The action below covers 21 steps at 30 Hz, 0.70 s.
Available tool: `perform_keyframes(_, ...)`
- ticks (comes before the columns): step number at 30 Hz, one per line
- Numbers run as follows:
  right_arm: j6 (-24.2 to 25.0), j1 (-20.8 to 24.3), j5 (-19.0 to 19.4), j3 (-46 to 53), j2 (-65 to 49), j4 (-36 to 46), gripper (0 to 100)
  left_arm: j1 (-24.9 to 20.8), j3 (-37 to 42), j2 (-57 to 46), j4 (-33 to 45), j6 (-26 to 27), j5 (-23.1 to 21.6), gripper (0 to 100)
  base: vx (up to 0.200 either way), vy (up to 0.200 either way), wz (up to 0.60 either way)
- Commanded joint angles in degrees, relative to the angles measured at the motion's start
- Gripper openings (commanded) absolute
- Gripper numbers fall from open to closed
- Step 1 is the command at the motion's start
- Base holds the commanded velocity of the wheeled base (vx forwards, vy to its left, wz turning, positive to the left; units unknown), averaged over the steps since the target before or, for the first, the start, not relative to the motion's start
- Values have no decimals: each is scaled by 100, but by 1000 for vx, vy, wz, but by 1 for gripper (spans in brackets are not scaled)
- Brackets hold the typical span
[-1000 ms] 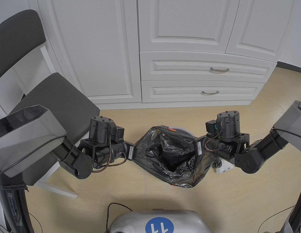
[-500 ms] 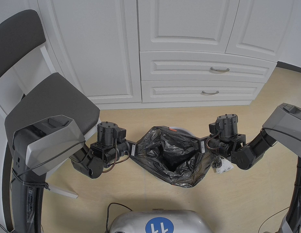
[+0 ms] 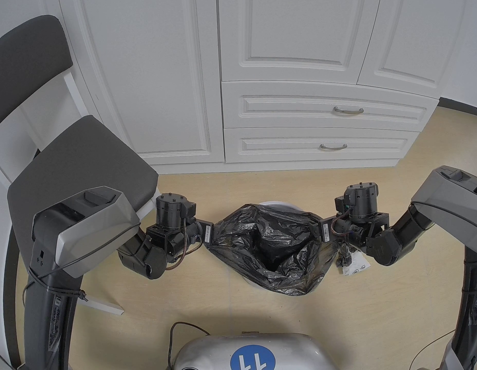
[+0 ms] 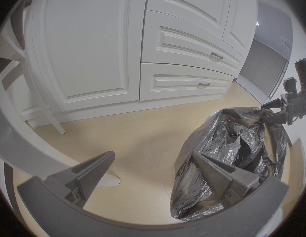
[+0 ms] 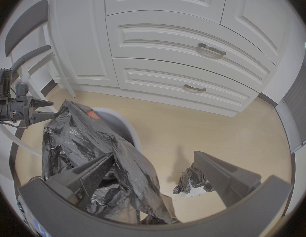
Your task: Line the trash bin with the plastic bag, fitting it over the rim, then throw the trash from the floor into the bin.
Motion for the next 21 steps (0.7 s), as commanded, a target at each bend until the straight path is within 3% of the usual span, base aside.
perform_keyframes(1, -35, -139, -4, -139, 211, 0, 100, -9, -172, 152, -62, -19, 69, 100, 0, 0, 0)
perform_keyframes(9, 27, -333, -57, -684, 642, 0, 100, -141, -805, 512, -167, -309, 526, 100, 0, 0, 0)
perform_keyframes(21, 88, -429, -66, -1150, 1169, 18, 100, -194, -911, 697, -167, -300, 614, 100, 0, 0, 0)
